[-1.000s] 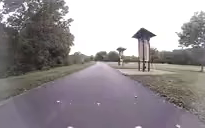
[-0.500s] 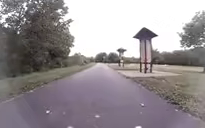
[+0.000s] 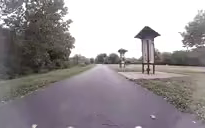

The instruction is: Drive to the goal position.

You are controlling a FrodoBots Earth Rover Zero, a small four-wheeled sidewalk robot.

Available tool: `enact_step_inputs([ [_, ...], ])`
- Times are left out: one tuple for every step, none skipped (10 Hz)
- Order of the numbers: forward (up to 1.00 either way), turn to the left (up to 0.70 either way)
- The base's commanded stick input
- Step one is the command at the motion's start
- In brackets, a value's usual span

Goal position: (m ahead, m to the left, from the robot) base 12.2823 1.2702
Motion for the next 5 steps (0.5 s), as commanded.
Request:
enact_step_inputs([
  [0.70,0.00],
  [0.70,0.00],
  [0.70,0.00],
  [0.70,0.00],
  [0.70,0.00],
])
